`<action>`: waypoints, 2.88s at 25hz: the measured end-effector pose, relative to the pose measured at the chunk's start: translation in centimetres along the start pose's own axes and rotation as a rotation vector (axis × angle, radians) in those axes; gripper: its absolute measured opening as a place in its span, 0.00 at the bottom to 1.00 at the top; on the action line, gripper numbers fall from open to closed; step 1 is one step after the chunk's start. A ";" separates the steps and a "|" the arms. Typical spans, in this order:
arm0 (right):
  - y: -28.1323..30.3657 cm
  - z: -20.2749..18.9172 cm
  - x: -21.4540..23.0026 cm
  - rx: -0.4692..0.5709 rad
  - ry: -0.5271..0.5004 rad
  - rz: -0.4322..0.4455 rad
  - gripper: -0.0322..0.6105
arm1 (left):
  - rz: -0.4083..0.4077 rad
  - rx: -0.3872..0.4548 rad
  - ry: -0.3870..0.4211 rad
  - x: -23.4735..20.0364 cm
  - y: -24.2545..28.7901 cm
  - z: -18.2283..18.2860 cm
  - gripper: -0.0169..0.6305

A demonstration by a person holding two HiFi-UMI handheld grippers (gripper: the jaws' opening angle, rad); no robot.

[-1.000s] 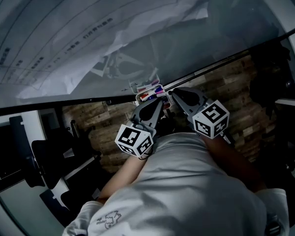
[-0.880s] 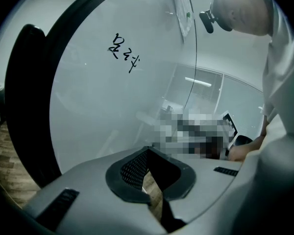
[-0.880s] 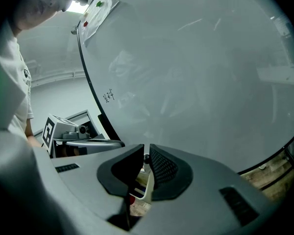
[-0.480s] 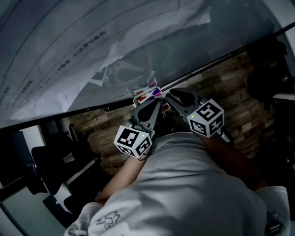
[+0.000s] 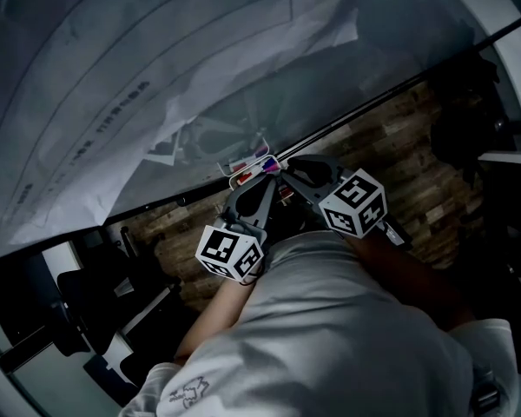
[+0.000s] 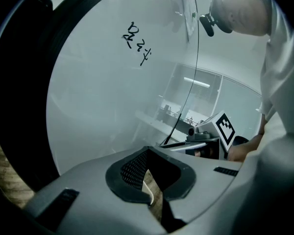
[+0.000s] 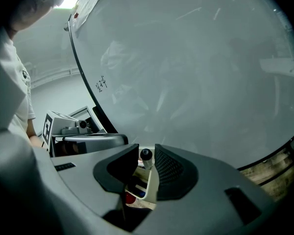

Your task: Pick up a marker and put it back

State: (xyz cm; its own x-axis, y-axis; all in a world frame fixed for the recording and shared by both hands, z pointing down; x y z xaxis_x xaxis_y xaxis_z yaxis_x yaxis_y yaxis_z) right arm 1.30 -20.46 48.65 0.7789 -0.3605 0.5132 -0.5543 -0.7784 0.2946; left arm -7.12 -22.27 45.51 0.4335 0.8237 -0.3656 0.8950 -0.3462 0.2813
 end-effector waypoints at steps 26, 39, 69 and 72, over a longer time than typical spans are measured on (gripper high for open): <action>0.0 0.5 -0.2 -0.029 -0.007 -0.035 0.17 | 0.012 0.027 -0.013 -0.2 -0.9 0.8 0.03; -2.6 2.7 -1.6 0.029 -0.053 0.015 0.17 | 0.076 0.078 0.024 2.6 -2.1 1.9 0.03; -12.7 3.1 -4.0 0.011 -0.188 0.180 0.17 | 0.262 0.278 0.070 12.9 -5.5 2.1 0.03; -13.3 3.4 -4.5 0.008 -0.198 0.203 0.17 | 0.275 0.299 0.077 13.6 -5.8 2.3 0.03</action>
State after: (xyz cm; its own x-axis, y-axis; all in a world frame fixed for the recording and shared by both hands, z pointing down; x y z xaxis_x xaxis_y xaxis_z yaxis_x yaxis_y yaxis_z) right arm 6.16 -10.23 39.63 0.6947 -0.6020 0.3937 -0.7031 -0.6838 0.1950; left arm -6.19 -10.13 36.88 0.6617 0.7095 -0.2425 0.7431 -0.6638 0.0854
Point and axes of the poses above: the fingertips, and each gripper's own axes: y forward along the fingers, x to its right, z out of its top, the point moved 4 cm from there along -y, backward along the fingers, and after that the axes turned 4 degrees about x, right-handed, at the moved point
